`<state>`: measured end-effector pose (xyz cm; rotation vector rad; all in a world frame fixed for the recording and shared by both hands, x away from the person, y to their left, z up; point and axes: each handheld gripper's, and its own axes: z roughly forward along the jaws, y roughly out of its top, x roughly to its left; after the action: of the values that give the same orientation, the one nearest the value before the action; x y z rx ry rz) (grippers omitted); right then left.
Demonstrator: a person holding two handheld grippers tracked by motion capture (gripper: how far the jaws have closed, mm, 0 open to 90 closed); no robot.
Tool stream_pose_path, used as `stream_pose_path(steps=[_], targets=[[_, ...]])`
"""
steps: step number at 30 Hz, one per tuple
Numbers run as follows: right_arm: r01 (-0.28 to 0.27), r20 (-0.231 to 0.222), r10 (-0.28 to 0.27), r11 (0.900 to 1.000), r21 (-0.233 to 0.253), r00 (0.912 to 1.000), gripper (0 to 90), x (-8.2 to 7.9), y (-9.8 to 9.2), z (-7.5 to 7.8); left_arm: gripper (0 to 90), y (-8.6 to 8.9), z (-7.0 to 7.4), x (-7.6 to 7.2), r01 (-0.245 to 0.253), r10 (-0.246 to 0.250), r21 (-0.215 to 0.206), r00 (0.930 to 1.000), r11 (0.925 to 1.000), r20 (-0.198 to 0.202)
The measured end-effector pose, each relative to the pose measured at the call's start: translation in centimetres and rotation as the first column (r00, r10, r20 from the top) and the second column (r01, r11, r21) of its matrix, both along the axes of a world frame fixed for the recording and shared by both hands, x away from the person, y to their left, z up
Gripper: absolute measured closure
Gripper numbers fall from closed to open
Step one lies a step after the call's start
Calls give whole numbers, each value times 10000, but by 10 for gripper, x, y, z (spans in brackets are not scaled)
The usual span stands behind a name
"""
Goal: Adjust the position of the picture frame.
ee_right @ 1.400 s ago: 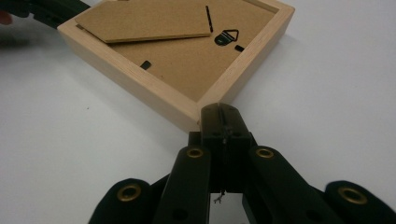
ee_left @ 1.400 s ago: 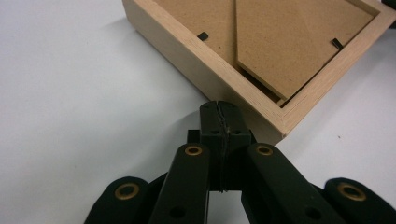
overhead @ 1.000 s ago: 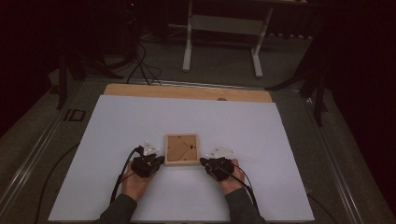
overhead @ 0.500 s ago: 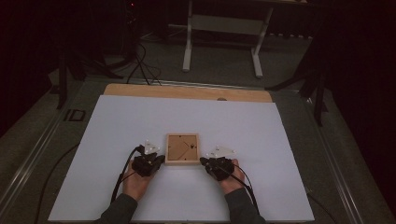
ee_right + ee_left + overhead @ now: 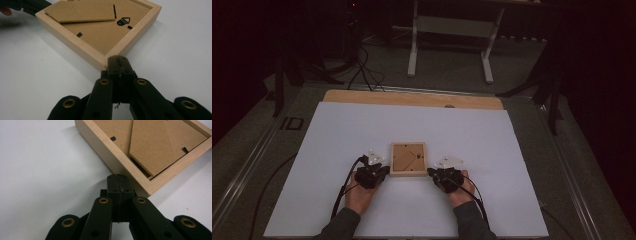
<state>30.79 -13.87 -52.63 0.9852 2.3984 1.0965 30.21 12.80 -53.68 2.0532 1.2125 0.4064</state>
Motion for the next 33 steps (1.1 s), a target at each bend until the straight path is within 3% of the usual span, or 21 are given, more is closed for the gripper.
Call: stream_pose_path(steps=[33], targets=[[162,-34,-161,9997,194,9999,897,2,-2,-1,897,-3,0,1,-173,173,-32,9998,9998,40]])
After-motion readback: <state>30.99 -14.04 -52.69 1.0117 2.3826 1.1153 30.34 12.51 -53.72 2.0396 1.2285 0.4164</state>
